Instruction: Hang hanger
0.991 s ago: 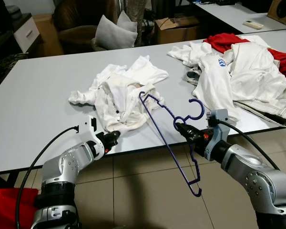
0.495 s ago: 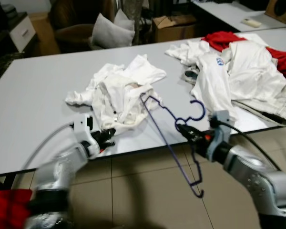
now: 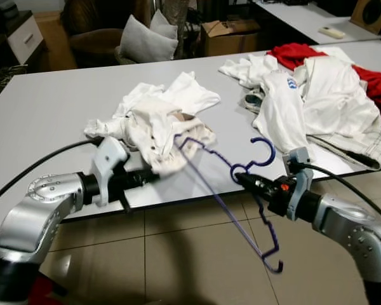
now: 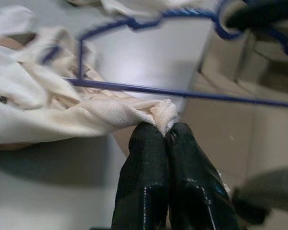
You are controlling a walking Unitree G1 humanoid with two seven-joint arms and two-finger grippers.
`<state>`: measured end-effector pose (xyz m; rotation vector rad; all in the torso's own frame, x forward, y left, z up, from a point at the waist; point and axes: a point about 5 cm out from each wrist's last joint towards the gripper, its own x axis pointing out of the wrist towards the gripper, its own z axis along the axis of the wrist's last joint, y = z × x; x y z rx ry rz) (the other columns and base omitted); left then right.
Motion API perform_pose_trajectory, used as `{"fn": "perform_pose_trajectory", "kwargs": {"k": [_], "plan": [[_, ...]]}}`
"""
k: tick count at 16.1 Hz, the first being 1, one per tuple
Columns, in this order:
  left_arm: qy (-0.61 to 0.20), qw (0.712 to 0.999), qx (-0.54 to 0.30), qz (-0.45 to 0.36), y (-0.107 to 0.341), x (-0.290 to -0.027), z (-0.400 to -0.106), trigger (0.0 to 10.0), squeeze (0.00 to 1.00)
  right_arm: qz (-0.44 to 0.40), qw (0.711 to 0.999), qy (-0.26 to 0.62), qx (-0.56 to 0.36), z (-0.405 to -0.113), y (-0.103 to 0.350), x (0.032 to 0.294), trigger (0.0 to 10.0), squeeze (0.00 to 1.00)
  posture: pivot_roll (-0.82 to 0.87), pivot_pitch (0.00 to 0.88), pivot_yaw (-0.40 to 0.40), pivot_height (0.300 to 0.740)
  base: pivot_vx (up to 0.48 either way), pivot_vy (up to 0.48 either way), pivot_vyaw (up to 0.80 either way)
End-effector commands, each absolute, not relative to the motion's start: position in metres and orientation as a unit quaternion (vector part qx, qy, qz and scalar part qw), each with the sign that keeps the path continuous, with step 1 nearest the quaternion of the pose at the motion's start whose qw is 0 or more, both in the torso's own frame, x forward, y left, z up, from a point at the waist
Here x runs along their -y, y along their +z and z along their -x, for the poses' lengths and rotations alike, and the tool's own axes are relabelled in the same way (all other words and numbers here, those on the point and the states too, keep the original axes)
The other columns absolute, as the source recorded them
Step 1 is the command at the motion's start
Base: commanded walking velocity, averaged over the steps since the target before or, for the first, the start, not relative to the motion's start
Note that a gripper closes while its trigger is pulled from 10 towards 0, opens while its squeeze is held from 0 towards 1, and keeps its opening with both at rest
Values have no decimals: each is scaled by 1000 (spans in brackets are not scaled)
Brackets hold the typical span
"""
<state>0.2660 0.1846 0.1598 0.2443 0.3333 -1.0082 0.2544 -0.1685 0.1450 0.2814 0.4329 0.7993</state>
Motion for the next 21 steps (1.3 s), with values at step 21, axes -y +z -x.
{"fn": "perform_pose_trajectory", "kwargs": {"k": [21], "plan": [[-529,804,-114,-248,157,-159,-267,0,0,-213,857,348,-316,-323,112,161,10000,0,-35,0,-1,740,0,0,0]]}}
